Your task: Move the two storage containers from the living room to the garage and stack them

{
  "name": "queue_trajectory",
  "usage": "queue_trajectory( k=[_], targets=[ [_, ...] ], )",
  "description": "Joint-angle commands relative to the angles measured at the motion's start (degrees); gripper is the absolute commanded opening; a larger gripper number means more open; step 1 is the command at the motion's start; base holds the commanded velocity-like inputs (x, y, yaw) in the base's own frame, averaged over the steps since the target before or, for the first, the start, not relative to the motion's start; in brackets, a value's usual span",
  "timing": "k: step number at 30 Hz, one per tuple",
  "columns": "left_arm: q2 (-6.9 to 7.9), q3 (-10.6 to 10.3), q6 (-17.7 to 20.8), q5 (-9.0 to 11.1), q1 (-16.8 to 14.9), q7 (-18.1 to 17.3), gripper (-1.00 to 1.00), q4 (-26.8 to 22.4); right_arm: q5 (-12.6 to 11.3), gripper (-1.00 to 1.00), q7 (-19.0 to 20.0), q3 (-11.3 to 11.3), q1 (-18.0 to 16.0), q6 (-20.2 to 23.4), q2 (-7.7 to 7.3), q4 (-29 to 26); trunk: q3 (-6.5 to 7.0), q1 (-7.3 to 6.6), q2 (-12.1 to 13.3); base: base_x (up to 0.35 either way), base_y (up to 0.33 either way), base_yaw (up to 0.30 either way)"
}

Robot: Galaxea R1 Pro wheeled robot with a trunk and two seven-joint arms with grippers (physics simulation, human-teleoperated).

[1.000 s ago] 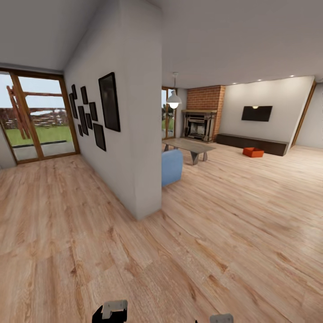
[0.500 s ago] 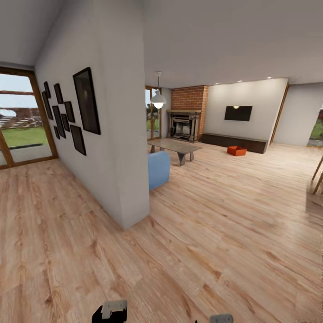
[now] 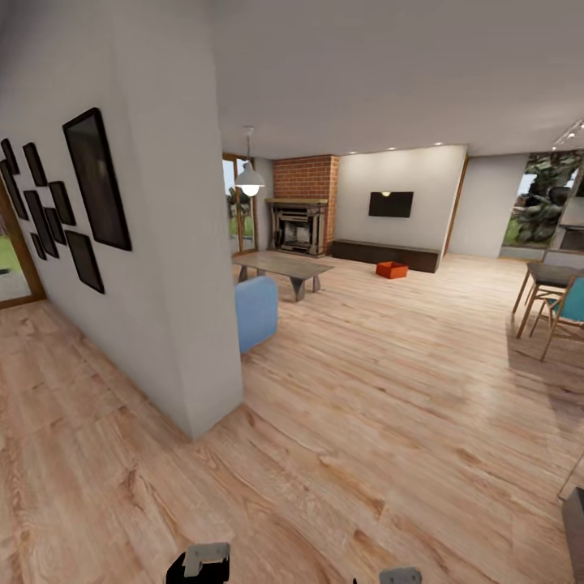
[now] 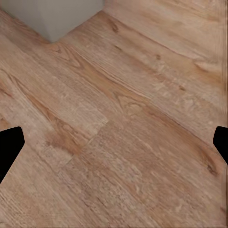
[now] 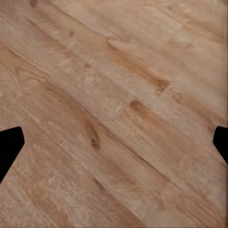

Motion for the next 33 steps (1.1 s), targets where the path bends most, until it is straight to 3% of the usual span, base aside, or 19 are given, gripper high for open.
queue_trajectory(
  k=[1, 8, 33],
  targets=[
    [0.04, -0.49, -0.22, 0.56, -0.04, 0.34, 1.00, 0.02, 0.27, 1.00, -0.60, 0.44, -0.06, -0.05, 0.00, 0.08, -0.07, 0.04, -0.03, 0.337, 0.003, -0.275],
    [0.04, -0.49, -0.22, 0.55, -0.06, 0.34, 1.00, 0.02, 0.27, 1.00, -0.60, 0.44, -0.06, -0.05, 0.00, 0.08, -0.07, 0.04, -0.03, 0.338, 0.001, -0.179],
    [0.01, -0.49, -0.22, 0.54, -0.03, 0.34, 1.00, 0.02, 0.33, 1.00, -0.60, 0.44, -0.06, -0.05, 0.00, 0.08, -0.07, 0.04, -0.03, 0.340, 0.048, -0.004]
  ],
)
